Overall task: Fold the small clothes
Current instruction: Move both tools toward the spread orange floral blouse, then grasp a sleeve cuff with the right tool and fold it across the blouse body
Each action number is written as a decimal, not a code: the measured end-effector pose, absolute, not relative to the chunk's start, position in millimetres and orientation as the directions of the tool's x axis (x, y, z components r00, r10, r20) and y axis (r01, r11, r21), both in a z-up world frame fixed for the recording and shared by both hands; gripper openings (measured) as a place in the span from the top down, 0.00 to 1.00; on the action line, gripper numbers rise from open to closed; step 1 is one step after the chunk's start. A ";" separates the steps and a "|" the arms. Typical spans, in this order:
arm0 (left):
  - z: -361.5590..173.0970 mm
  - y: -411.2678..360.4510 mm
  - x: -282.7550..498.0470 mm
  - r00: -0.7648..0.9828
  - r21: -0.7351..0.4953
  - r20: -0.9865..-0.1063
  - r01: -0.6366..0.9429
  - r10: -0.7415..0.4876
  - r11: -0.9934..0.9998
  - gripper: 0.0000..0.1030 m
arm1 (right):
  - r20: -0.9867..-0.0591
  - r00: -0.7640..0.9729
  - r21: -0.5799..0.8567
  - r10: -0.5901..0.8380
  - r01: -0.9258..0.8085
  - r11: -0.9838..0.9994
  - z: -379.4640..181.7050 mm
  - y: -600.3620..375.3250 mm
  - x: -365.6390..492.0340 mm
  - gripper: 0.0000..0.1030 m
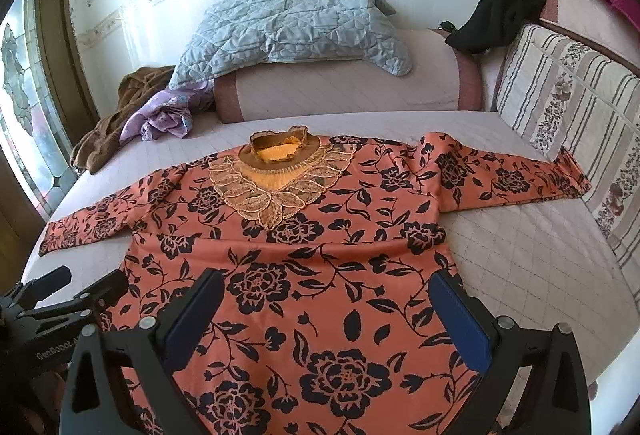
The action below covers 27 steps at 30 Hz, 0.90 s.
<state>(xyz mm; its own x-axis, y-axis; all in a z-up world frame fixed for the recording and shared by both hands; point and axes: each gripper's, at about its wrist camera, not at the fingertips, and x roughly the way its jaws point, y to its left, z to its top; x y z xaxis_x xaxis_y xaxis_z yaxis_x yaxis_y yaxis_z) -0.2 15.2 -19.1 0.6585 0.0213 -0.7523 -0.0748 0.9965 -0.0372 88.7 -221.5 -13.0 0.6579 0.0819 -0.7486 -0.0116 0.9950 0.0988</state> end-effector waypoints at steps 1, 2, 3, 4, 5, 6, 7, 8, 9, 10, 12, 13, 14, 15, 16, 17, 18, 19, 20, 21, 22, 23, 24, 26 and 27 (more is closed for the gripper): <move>-19.7 15.0 0.2 0.658 -0.037 -0.753 -0.073 0.020 0.997 0.00 | -0.749 0.657 0.099 0.084 -0.014 0.995 -13.6 -220.8 89.0 0.00; -20.8 15.2 0.7 0.656 -0.037 -0.755 -0.073 0.020 0.997 0.00 | -0.750 0.655 0.098 0.085 -0.017 0.995 -14.1 -220.3 90.0 0.00; -23.0 16.1 1.3 0.652 -0.037 -0.758 -0.074 0.020 0.997 0.00 | -0.751 0.655 0.099 0.087 -0.020 0.995 -15.3 -220.5 90.9 0.00; -25.5 17.3 2.1 0.648 -0.039 -0.761 -0.074 0.019 0.996 0.00 | -0.754 0.650 0.111 0.098 -0.022 0.994 -17.3 -222.0 92.1 0.00; -30.3 20.6 3.3 0.641 -0.042 -0.767 -0.078 0.018 0.996 0.00 | -0.759 0.641 0.131 0.114 -0.021 0.991 -19.7 -224.7 93.5 0.00; -36.1 24.1 4.4 0.632 -0.041 -0.775 -0.083 0.021 0.996 0.00 | -0.763 0.631 0.161 0.139 -0.023 0.987 -22.9 -229.1 95.7 0.00; -41.6 27.3 5.6 0.622 -0.039 -0.783 -0.087 0.024 0.995 0.00 | -0.766 0.618 0.207 0.177 -0.024 0.978 -26.4 -236.4 98.4 0.00; -49.2 32.2 7.3 0.607 -0.036 -0.794 -0.094 0.029 0.995 0.00 | -0.762 0.611 0.260 0.216 -0.016 0.965 -30.6 -247.6 101.6 0.00; -57.8 37.8 9.3 0.588 -0.032 -0.808 -0.103 0.035 0.994 0.00 | -0.747 0.615 0.320 0.253 0.000 0.947 -34.5 -262.3 104.3 0.00; -66.2 43.8 11.2 0.569 -0.027 -0.821 -0.114 0.043 0.993 0.00 | -0.728 0.624 0.377 0.283 0.019 0.926 -38.5 -279.6 107.5 0.00; -78.8 53.8 13.7 0.542 -0.015 -0.838 -0.134 0.061 0.991 0.00 | -0.702 0.642 0.481 0.309 0.107 0.870 -52.2 -330.4 120.0 0.00; -85.0 59.2 15.1 0.529 -0.008 -0.846 -0.147 0.072 0.989 0.00 | -0.690 0.655 0.522 0.309 0.154 0.839 -59.2 -354.1 126.7 0.00; -89.0 63.5 15.8 0.521 -0.005 -0.850 -0.157 0.079 0.988 0.00 | -0.673 0.671 0.575 0.311 0.209 0.791 -69.0 -385.9 134.2 0.00; -91.9 67.2 16.7 0.514 -0.005 -0.854 -0.167 0.083 0.986 0.00 | -0.661 0.684 0.625 0.309 0.273 0.731 -80.9 -420.3 142.4 0.01; -94.6 71.0 17.7 0.510 -0.007 -0.856 -0.176 0.085 0.984 0.00 | -0.659 0.692 0.662 0.294 0.347 0.665 -94.5 -456.2 151.5 0.02; -97.3 74.4 18.9 0.508 -0.011 -0.857 -0.183 0.085 0.983 0.00 | -0.662 0.699 0.677 0.270 0.403 0.617 -104.3 -484.8 157.7 0.06; -99.8 76.8 20.1 0.506 -0.011 -0.858 -0.187 0.087 0.982 0.00 | -0.655 0.714 0.703 0.249 0.454 0.547 -116.0 -517.4 164.9 0.12; -101.8 78.1 21.1 0.505 -0.008 -0.858 -0.191 0.092 0.982 0.00 | -0.652 0.722 0.720 0.231 0.494 0.486 -125.5 -543.1 170.7 0.13; -103.6 79.2 21.9 0.504 -0.004 -0.859 -0.194 0.096 0.981 0.00 | -0.656 0.727 0.731 0.203 0.546 0.410 -137.1 -574.9 180.3 0.16; -105.4 80.1 23.4 0.502 -0.001 -0.859 -0.195 0.099 0.981 0.00 | -0.661 0.728 0.731 0.183 0.569 0.376 -141.9 -590.8 186.4 0.19; -107.2 80.7 24.5 0.499 0.003 -0.860 -0.196 0.103 0.981 0.00 | -0.662 0.731 0.733 0.166 0.585 0.346 -146.5 -607.3 194.6 0.20; -109.5 82.3 25.7 0.496 0.006 -0.862 -0.200 0.106 0.980 0.00 | -0.669 0.727 0.729 0.154 0.602 0.325 -149.1 -622.3 206.6 0.21; -111.7 83.8 26.7 0.494 0.008 -0.863 -0.203 0.109 0.979 0.00 | -0.681 0.719 0.718 0.139 0.620 0.316 -149.6 -632.3 217.3 0.21; -115.4 85.8 29.8 0.486 0.012 -0.866 -0.207 0.114 0.978 0.00 | -0.703 0.702 0.699 0.116 0.650 0.299 -149.0 -647.4 239.6 0.21; -117.3 87.1 30.7 0.484 0.011 -0.868 -0.210 0.114 0.978 0.00 | -0.706 0.701 0.694 0.100 0.656 0.297 -149.9 -653.2 246.4 0.21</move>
<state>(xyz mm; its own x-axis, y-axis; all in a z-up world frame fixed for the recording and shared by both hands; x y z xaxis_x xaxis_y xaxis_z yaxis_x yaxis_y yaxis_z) 30.7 87.1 -117.3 0.4835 0.1138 -0.8679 -0.2105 0.9775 0.0110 246.4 -653.2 -149.9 0.7012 0.0996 -0.7060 0.6562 0.2971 0.6937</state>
